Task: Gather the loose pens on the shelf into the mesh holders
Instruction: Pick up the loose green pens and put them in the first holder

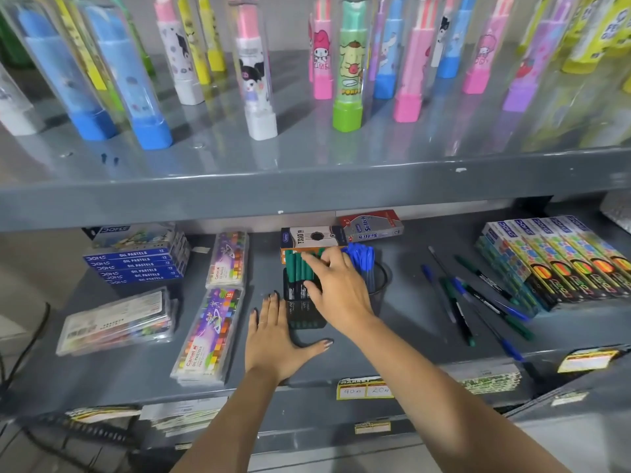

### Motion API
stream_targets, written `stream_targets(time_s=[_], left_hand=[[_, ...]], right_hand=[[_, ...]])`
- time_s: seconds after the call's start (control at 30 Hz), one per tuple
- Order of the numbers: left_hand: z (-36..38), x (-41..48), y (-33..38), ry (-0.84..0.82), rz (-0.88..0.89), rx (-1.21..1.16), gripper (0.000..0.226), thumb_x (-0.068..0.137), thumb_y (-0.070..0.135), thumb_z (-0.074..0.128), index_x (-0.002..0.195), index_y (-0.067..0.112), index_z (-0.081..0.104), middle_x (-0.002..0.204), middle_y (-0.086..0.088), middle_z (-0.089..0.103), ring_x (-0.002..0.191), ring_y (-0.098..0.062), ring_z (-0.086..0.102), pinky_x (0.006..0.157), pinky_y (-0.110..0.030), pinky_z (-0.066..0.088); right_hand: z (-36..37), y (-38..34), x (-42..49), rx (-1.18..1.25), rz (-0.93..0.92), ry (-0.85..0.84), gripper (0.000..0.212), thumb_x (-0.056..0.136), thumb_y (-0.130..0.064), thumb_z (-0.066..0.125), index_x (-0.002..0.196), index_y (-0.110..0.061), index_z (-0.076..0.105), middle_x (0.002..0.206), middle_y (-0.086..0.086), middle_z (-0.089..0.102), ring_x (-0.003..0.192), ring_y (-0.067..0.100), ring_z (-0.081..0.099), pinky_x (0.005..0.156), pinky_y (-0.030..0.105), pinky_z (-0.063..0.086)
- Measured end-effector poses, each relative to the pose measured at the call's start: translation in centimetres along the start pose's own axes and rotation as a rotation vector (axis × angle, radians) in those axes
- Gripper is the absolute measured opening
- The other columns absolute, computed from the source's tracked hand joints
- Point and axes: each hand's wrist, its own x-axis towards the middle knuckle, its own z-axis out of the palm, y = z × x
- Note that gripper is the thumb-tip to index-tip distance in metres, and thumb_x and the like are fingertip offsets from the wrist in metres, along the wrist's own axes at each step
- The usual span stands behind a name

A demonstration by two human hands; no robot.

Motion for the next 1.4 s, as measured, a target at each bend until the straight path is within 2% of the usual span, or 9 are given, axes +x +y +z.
stream_targets(time_s=[0.17, 0.3, 0.43, 0.63, 0.83, 0.9, 1.0, 1.17, 1.4], left_hand=[[0.0, 0.0, -0.1, 0.008, 0.006, 0.003, 0.142, 0.058, 0.109, 0.020, 0.162, 0.015, 0.001, 0.171, -0.005, -0.001, 0.156, -0.017, -0.009, 0.127, -0.042, -0.009], [-0.1, 0.0, 0.0, 0.016, 0.014, 0.014, 0.140, 0.059, 0.109, 0.022, 0.162, 0.015, 0.003, 0.171, -0.005, 0.000, 0.157, -0.019, -0.007, 0.127, -0.042, -0.008], [-0.2, -0.1, 0.1, 0.012, 0.017, 0.019, 0.140, 0.060, 0.109, 0.022, 0.162, 0.015, 0.002, 0.171, -0.006, 0.000, 0.157, -0.020, -0.007, 0.126, -0.043, -0.008], [0.0, 0.0, 0.1, 0.018, 0.012, 0.017, 0.140, 0.059, 0.109, 0.021, 0.162, 0.016, 0.002, 0.171, -0.006, 0.001, 0.157, -0.020, -0.006, 0.127, -0.044, -0.006], [0.0, 0.0, -0.1, 0.016, 0.016, 0.012, 0.141, 0.058, 0.109, 0.019, 0.162, 0.017, 0.001, 0.171, -0.005, 0.000, 0.157, -0.020, -0.006, 0.127, -0.044, -0.006], [-0.1, 0.0, 0.0, 0.013, 0.014, 0.009, 0.141, 0.058, 0.109, 0.019, 0.162, 0.016, 0.001, 0.171, -0.005, -0.001, 0.157, -0.020, -0.007, 0.126, -0.043, -0.008], [-0.1, 0.0, 0.0, 0.019, 0.013, 0.011, 0.141, 0.058, 0.109, 0.020, 0.162, 0.016, 0.002, 0.171, -0.005, 0.000, 0.157, -0.019, -0.007, 0.127, -0.043, -0.007], [-0.2, -0.1, 0.1, 0.008, 0.007, 0.006, 0.141, 0.058, 0.109, 0.023, 0.162, 0.016, 0.001, 0.171, -0.004, -0.001, 0.157, -0.018, -0.008, 0.126, -0.041, -0.009], [-0.2, -0.2, 0.1, -0.002, -0.004, 0.010, 0.141, 0.059, 0.109, 0.022, 0.162, 0.015, -0.001, 0.171, -0.004, -0.003, 0.156, -0.018, -0.010, 0.127, -0.042, -0.008]], right_hand=[[-1.8, 1.9, -0.1, -0.002, 0.085, 0.049, 0.054, 0.092, -0.039, 0.049, 0.142, -0.025, 0.035, 0.116, 0.008, 0.047, 0.104, 0.024, 0.049, 0.077, 0.038, 0.052], [-4.2, 8.5, -1.6, 0.004, 0.482, 0.187, 0.027, 0.093, -0.017, 0.048, 0.113, -0.007, 0.062, 0.105, 0.019, 0.064, 0.093, 0.036, 0.063, 0.072, 0.038, 0.051], [-5.8, 14.4, -4.2, -0.061, 0.822, 0.009, 0.034, 0.085, -0.003, 0.051, 0.119, -0.001, 0.051, 0.105, 0.025, 0.064, 0.095, 0.041, 0.063, 0.074, 0.044, 0.053], [-4.9, 16.6, -6.5, -0.184, 0.870, -0.177, 0.036, 0.084, 0.002, 0.054, 0.120, -0.004, 0.049, 0.109, 0.022, 0.062, 0.100, 0.041, 0.060, 0.072, 0.044, 0.051], [-7.0, 16.1, -6.0, -0.087, 0.925, -0.045, 0.035, 0.082, -0.003, 0.060, 0.115, -0.003, 0.051, 0.102, 0.023, 0.064, 0.092, 0.042, 0.062, 0.068, 0.042, 0.050], [-8.9, 15.1, -5.2, 0.100, 0.899, 0.136, 0.052, 0.079, -0.006, 0.064, 0.128, -0.009, 0.044, 0.104, 0.023, 0.065, 0.094, 0.041, 0.062, 0.073, 0.042, 0.049], [-11.2, 11.1, -2.7, 0.485, 0.741, 0.330, 0.074, 0.076, -0.001, 0.066, 0.139, -0.026, 0.037, 0.093, 0.003, 0.068, 0.089, 0.024, 0.064, 0.082, 0.034, 0.052], [-10.2, 2.9, 0.6, 0.748, 0.460, 0.327, 0.047, 0.076, -0.003, 0.067, 0.108, -0.030, 0.047, 0.074, -0.003, 0.070, 0.053, 0.004, 0.064, 0.052, 0.019, 0.051], [-3.7, -1.4, 1.1, 0.458, 0.210, 0.118, 0.054, 0.088, -0.019, 0.062, 0.136, -0.033, 0.042, 0.094, -0.003, 0.071, 0.075, 0.014, 0.068, 0.072, 0.032, 0.058]])
